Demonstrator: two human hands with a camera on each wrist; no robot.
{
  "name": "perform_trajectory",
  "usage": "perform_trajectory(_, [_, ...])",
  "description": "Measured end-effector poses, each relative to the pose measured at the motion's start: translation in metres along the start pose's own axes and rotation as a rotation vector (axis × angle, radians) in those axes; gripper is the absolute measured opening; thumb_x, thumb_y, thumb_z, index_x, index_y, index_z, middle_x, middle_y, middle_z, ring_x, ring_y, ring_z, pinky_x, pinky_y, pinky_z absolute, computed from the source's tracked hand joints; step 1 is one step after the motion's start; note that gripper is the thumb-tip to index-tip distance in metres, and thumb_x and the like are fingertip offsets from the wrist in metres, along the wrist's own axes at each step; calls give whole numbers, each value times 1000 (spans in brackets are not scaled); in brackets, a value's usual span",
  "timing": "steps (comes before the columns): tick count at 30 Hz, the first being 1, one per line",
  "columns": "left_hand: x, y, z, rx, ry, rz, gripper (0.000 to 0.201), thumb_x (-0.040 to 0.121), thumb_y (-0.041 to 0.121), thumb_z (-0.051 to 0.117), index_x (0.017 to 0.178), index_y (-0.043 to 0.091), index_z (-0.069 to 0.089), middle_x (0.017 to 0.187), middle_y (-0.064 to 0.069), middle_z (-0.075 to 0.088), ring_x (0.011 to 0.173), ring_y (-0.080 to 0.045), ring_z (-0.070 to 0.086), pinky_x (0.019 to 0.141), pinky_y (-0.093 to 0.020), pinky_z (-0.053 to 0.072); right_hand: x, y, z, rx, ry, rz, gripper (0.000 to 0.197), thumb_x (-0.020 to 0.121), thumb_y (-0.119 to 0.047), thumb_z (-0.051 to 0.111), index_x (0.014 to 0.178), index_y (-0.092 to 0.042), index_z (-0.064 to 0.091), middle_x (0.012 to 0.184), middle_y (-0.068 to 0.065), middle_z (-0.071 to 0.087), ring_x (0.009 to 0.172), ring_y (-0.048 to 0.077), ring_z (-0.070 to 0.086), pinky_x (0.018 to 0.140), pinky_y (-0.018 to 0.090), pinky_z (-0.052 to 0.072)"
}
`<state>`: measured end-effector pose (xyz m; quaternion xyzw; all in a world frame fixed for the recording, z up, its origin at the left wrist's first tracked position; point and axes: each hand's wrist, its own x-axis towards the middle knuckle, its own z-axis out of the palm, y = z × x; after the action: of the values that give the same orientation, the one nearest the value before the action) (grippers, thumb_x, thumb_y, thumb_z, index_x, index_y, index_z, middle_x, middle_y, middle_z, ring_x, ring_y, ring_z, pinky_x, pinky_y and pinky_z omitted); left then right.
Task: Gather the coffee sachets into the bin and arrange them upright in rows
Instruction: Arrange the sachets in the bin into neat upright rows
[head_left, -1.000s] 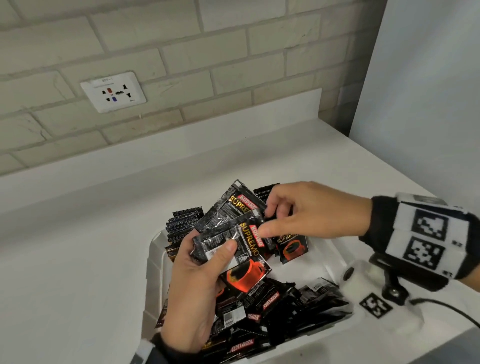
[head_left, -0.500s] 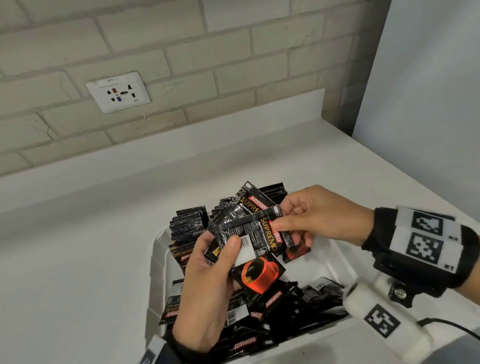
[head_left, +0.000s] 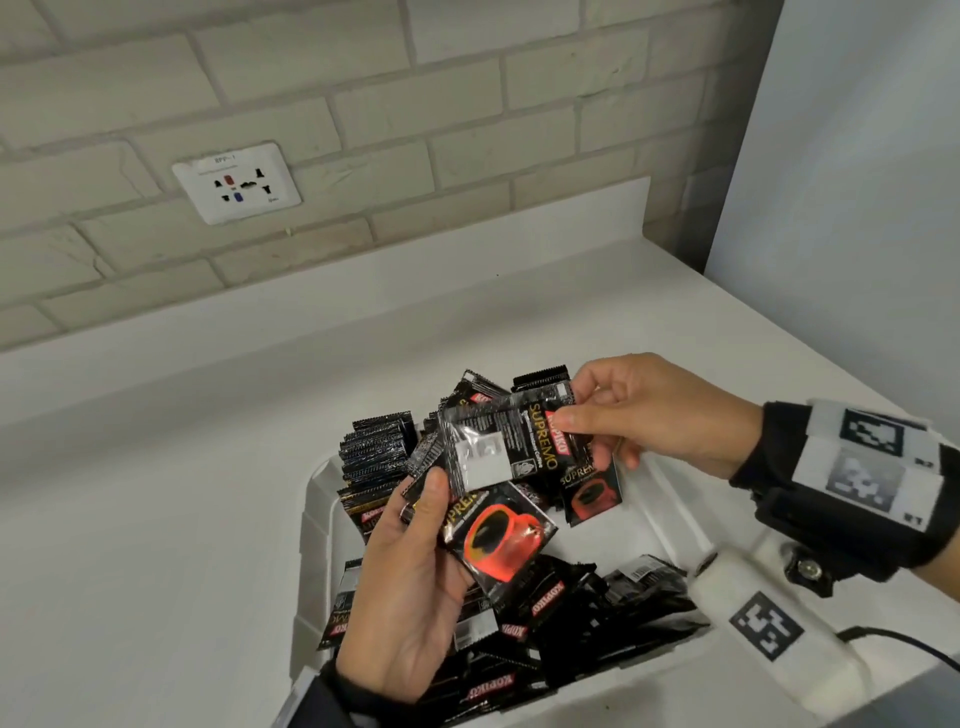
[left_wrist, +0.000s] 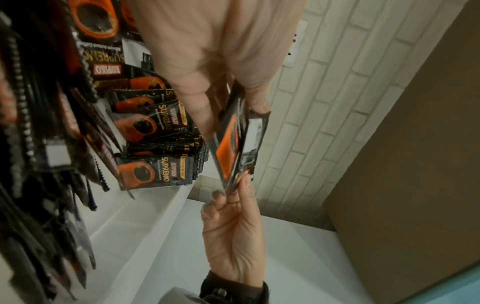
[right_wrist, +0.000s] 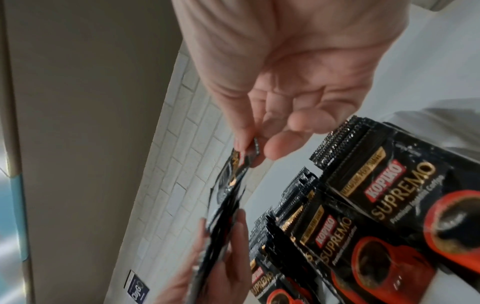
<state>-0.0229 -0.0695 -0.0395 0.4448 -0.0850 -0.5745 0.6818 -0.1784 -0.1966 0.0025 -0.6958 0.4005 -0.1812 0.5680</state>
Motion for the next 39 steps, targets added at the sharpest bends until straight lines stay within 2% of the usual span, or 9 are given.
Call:
perform_trajectory(3, [2, 4, -4, -33, 70, -8, 60, 73, 16, 60, 130, 6, 47, 115, -25, 64, 101, -31, 62, 69, -49, 54, -2, -8, -12, -67, 104, -106, 9, 80, -18, 66, 76, -15, 60, 58, -8, 59, 48, 1, 50, 41, 11, 35])
perform_trajectory(6, [4, 8, -9, -29, 99, 38, 68, 70, 17, 62, 135, 9, 43, 115, -22, 64, 88, -28, 66, 67, -47, 55, -7, -16, -25, -154, 197, -255, 7, 81, -16, 66, 75, -20, 64, 64, -3, 53, 43, -1, 44, 45, 7, 34])
perform_trajectory(10, [6, 11, -15, -13, 101, 93, 69, 68, 19, 61, 134, 11, 44, 112, -19, 67, 79, -25, 68, 59, -41, 57, -11, -16, -36, -140, 184, -253, 7, 82, -17, 63, 77, -21, 63, 54, -2, 58, 40, 10, 49, 39, 14, 36])
perform_trajectory(15, [5, 14, -20, 22, 79, 140, 43, 73, 18, 59, 115, 11, 57, 92, -11, 73, 68, -19, 71, 62, -41, 56, -23, -9, -44, 28, 22, -208, 8, 70, -13, 76, 74, -16, 71, 73, 6, 73, 64, 13, 68, 56, 17, 52])
perform_trajectory(17, [4, 15, -21, 35, 76, 145, 29, 73, 18, 59, 102, 14, 60, 88, -9, 73, 67, -18, 70, 63, -40, 56, -28, -8, -44, -2, -4, -223, 7, 69, -12, 67, 69, -15, 73, 71, 1, 72, 62, 6, 66, 58, 13, 51])
perform_trajectory(23, [3, 16, -21, 33, 71, 145, 27, 71, 18, 60, 99, 14, 59, 91, -10, 72, 66, -17, 70, 59, -40, 57, -25, 2, -42, -285, -43, -207, 15, 71, -4, 75, 73, -18, 70, 71, -4, 70, 62, 3, 60, 64, 11, 48])
perform_trajectory(28, [2, 17, -22, 39, 74, 152, 28, 72, 17, 59, 100, 12, 61, 85, -9, 73, 64, -16, 71, 55, -38, 59, -7, 2, -42, -693, -171, -211, 35, 79, -10, 70, 85, -39, 50, 78, -15, 63, 69, -3, 56, 66, 7, 42])
perform_trajectory(32, [1, 17, -21, 38, 66, 145, 30, 72, 17, 59, 102, 12, 59, 83, -8, 73, 64, -16, 71, 53, -37, 59, 8, 7, -31, -956, -262, -204, 33, 86, -15, 63, 114, -26, 51, 80, -20, 52, 74, 0, 52, 63, 6, 35])
perform_trajectory(39, [2, 18, -23, 51, 80, 156, 45, 71, 18, 60, 115, 9, 59, 87, -8, 73, 65, -16, 71, 55, -39, 59, 22, 8, -18, -1007, -292, -243, 21, 87, -12, 60, 108, -18, 59, 87, -10, 55, 73, 1, 50, 66, 8, 38])
